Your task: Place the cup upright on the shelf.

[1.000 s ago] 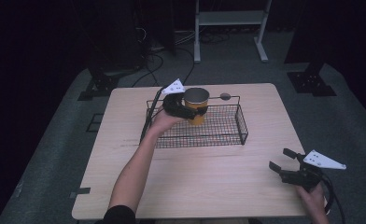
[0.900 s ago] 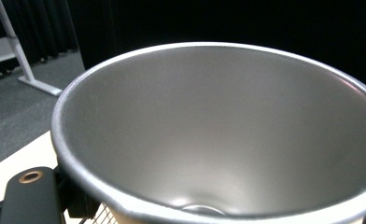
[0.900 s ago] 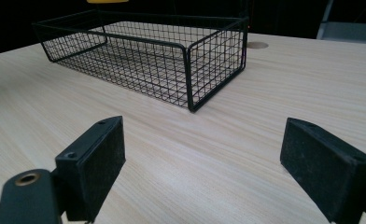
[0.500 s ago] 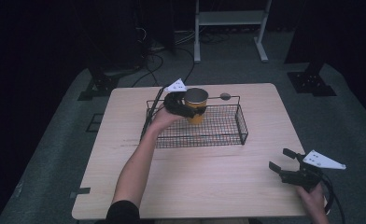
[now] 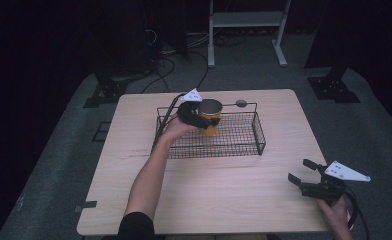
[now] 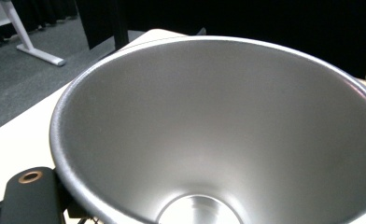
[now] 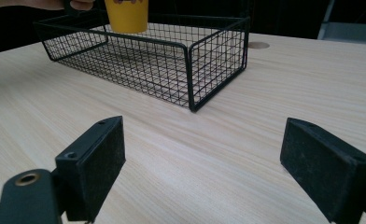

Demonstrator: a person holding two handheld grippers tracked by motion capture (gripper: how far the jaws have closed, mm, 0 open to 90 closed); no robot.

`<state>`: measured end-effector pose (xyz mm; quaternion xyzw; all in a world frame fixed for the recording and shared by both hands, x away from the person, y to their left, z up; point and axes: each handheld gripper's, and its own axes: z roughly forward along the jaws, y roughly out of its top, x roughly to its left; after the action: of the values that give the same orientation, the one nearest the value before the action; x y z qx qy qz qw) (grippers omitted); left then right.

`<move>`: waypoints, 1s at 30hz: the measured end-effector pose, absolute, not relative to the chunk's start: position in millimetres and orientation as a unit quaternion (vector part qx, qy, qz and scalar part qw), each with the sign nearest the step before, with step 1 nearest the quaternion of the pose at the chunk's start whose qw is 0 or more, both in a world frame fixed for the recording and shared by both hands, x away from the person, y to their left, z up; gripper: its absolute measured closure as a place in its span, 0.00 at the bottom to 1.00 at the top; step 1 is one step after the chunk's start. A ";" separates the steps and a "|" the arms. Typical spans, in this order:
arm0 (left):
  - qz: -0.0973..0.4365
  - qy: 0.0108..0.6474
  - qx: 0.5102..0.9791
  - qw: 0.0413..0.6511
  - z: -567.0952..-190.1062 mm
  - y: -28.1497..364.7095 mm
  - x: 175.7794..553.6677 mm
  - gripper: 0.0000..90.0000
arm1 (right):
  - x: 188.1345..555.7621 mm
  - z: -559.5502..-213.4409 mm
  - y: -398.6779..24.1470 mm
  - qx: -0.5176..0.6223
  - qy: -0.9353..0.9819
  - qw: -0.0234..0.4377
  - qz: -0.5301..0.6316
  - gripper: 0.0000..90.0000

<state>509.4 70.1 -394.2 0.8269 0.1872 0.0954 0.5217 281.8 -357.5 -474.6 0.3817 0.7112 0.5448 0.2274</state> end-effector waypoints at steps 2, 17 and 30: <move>0.092 0.186 0.830 0.518 -396.0 69.2 509.6 0.16 | 281.9 -474.6 -357.5 0.381 0.711 0.228 0.545 0.14; 0.101 0.173 0.848 0.490 -403.0 64.9 509.5 0.15 | 281.8 -474.5 -357.5 0.382 0.711 0.228 0.545 0.14; 0.102 0.164 0.865 0.463 -411.5 59.2 509.1 0.14 | 281.8 -474.5 -357.6 0.381 0.711 0.228 0.545 0.14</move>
<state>509.1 59.2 -411.5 0.8651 0.1636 0.1021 0.4630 281.8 -357.6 -474.5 0.3815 0.7109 0.5453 0.2276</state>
